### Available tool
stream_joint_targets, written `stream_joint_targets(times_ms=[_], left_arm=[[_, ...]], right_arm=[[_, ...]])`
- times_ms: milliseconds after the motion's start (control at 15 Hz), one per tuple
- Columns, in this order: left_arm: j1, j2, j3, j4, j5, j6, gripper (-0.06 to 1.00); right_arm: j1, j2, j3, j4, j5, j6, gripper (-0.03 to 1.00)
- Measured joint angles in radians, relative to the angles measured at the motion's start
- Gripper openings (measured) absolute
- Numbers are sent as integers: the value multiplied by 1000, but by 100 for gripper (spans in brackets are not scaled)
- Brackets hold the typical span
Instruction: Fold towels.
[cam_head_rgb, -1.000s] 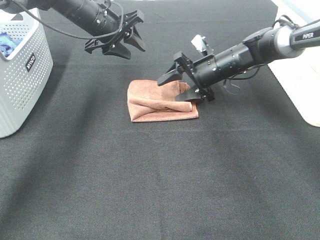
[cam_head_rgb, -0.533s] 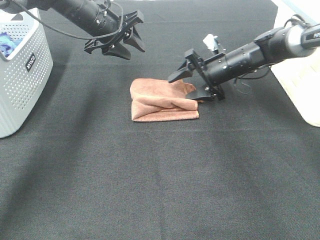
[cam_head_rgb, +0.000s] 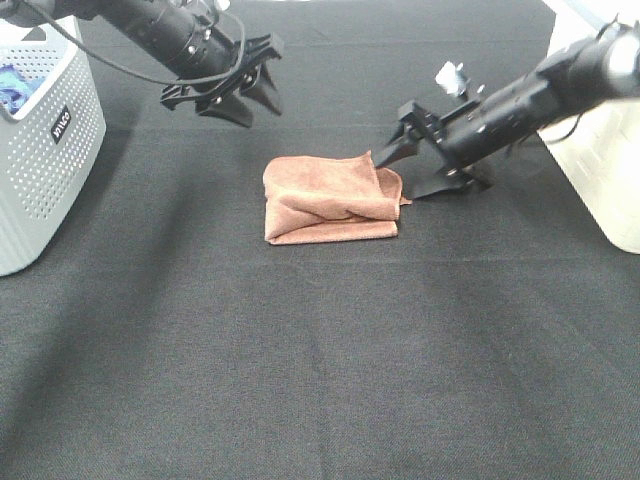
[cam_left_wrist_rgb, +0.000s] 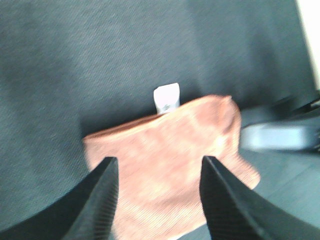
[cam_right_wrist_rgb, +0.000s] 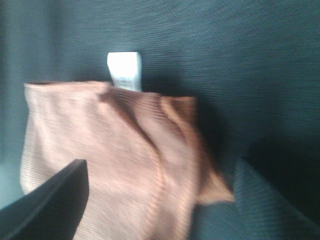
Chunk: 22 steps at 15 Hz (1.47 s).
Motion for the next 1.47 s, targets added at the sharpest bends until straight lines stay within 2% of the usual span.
stream_joint_targets(times_ms=[133,200,267,333,467,600,667,733,800,933,1067,1200,1333,1400,1467], left_arm=[[0,0,-6,4,29,0,49],[0,0,-16,6,60,0,49],[0,0,-42,9,136,0,49],[0,0,-42,9,136,0,49],[0,0,-110,30,237,0,49],[-4,-22,-153,60,251,0,49],[-9,-59,-155,104,256,0,49],[-28,-128,-155,238,258,-18,49],[-46,-182,-156,330,258,-39,49],[-87,-309,-141,458,259,-67,49],[-149,-489,-20,544,259,-77,49],[-190,-640,158,611,259,-123,49],[-224,-796,370,676,259,-186,49],[-224,-796,370,676,259,-186,49],[-238,-889,497,698,259,-222,49]], right_arm=[[0,-59,0,-67,23,41,76],[0,-98,0,-102,61,68,76],[0,-148,0,-141,119,110,76],[0,-148,0,-141,119,110,76],[0,-221,0,-193,203,148,76],[0,-296,0,-252,285,190,76],[0,-335,0,-293,312,212,76],[0,-389,0,-362,345,250,76],[0,-421,0,-404,349,271,76],[21,-506,3,-509,351,306,76],[77,-631,53,-626,352,356,76],[121,-760,151,-716,353,405,76],[147,-890,289,-740,354,438,76],[147,-890,289,-740,354,438,76],[150,-969,373,-739,354,448,76]])
